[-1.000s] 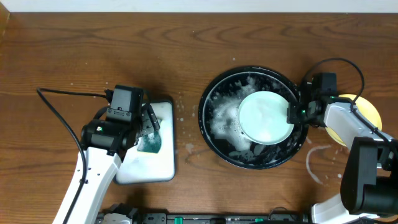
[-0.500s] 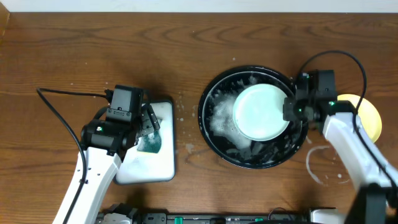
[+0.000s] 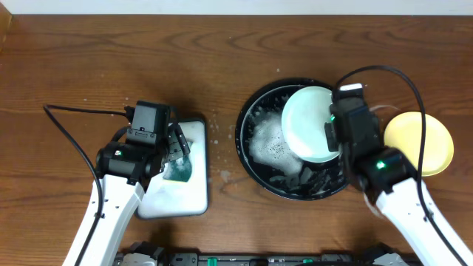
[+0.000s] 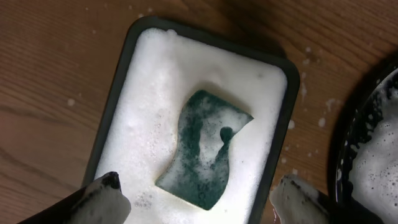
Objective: Clean dirty plates on tray and stack at the side
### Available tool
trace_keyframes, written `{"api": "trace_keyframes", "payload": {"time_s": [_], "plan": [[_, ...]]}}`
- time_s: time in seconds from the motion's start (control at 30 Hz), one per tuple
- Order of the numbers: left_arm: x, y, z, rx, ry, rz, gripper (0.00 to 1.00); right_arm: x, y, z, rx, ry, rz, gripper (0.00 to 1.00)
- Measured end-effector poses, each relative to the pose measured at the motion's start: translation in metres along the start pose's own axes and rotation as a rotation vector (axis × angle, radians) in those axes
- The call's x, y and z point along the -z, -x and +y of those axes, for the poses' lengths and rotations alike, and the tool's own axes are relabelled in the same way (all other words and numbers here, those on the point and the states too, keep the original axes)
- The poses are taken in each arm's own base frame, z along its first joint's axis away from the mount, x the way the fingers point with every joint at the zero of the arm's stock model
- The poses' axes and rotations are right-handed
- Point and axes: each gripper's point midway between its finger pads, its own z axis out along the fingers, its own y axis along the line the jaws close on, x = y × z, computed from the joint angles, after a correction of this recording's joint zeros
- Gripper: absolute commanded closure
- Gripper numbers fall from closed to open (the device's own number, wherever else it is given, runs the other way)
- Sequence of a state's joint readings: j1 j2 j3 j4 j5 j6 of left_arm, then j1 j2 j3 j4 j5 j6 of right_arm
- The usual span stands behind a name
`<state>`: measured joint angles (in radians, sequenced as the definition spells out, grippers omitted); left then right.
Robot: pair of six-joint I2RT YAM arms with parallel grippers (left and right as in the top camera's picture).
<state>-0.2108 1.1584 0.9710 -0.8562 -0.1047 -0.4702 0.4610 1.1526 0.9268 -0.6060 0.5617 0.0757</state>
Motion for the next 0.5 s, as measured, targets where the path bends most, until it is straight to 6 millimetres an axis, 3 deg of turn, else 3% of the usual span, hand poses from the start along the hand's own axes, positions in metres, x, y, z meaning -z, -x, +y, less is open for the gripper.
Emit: {"api": "trace_keyframes", "payload": {"time_s": [0.17,0.5], "plan": [[0.0,0.0,0.0,0.0,0.0,0.0,0.18,0.027,0.015,0.0,0.091,-0.109,-0.101,0.99],[0.0,0.0,0.0,0.0,0.0,0.0,0.18,0.058,0.024,0.033,0.486,-0.18,-0.19,0.99]]}}
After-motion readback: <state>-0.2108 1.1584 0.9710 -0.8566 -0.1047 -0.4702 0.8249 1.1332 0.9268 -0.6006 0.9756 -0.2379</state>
